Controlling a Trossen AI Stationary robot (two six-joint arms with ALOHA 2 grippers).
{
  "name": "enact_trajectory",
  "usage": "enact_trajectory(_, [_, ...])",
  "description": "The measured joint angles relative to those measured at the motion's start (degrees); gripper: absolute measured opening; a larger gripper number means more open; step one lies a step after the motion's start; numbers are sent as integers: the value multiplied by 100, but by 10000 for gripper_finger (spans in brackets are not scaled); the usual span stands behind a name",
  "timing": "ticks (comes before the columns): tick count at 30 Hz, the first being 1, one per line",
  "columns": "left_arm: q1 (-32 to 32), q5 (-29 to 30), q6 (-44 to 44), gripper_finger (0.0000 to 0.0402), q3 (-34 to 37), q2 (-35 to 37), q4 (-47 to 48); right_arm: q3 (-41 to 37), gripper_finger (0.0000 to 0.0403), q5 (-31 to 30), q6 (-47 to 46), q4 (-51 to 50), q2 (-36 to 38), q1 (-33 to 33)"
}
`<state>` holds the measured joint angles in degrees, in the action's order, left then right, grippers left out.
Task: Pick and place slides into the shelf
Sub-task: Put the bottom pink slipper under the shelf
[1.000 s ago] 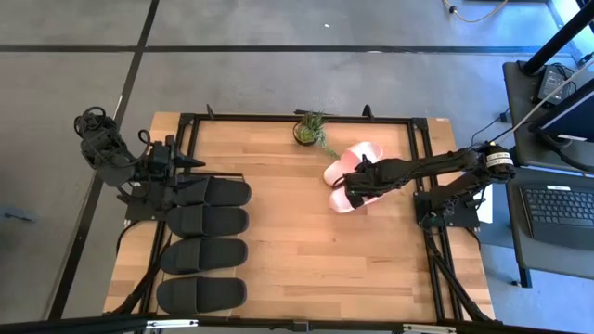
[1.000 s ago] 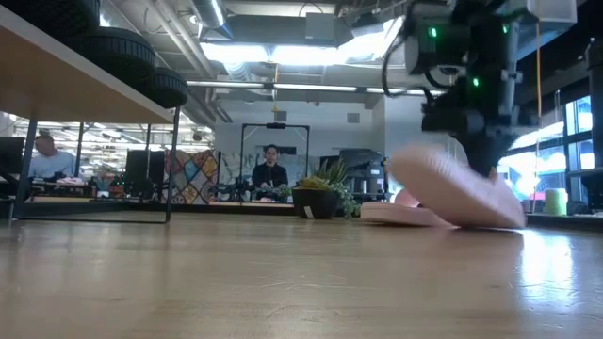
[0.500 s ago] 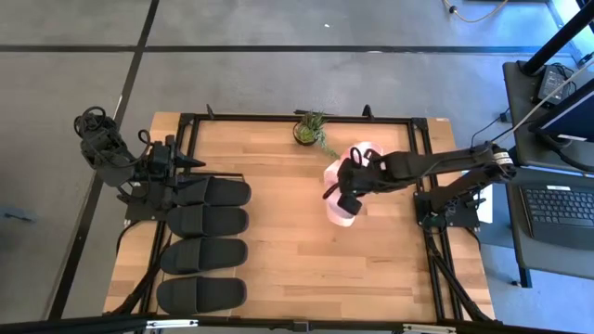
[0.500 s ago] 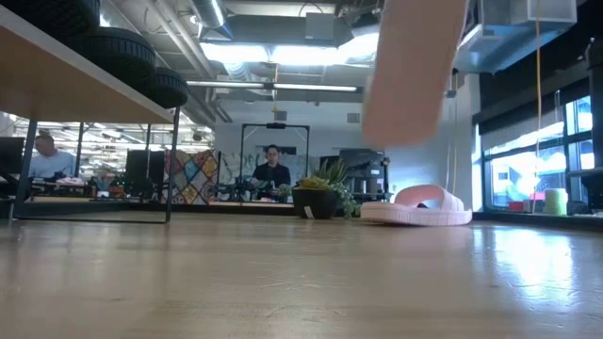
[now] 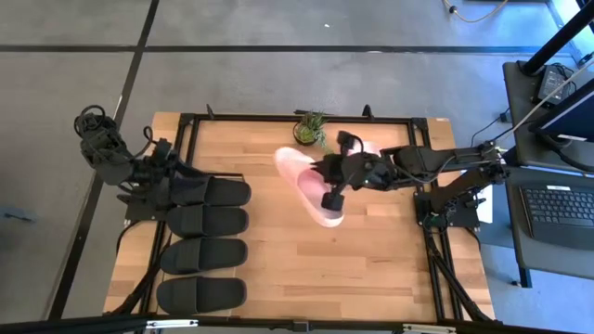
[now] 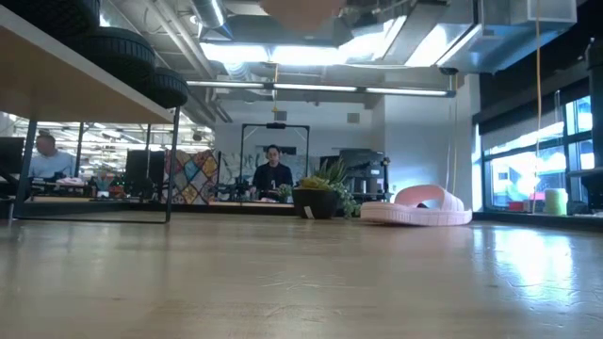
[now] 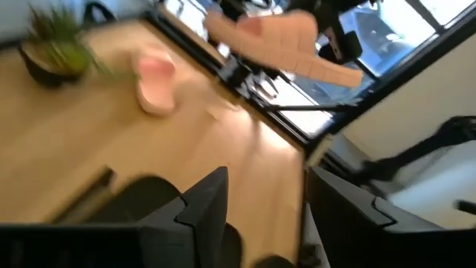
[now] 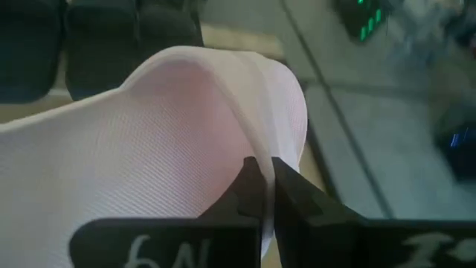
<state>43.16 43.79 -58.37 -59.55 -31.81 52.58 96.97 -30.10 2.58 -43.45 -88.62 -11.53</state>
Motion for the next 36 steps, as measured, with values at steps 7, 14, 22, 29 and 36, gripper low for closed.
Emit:
enact_trajectory(7, [-35, -277, -325, 167, 0, -11, 2, 790, 12, 266, 983, 338, -694, 2])
enact_trajectory(14, [-332, -499, -1173, 157, 0, -15, 7, 1617, 12, 296, 1981, 17, -1384, -198])
enact_trajectory(22, [-801, -596, -2183, 143, 2, -627, -242, 2128, 12, 314, 4396, -435, -1637, -475])
enact_trajectory(29, [-1276, -1056, -2367, 138, 2, -1588, -1340, 2299, 12, 569, 5173, -559, -1629, -450])
enact_trajectory(36, [-1636, -1354, -2449, 137, 2, -2046, -1599, 2299, 12, 629, 5167, -719, -1639, -452])
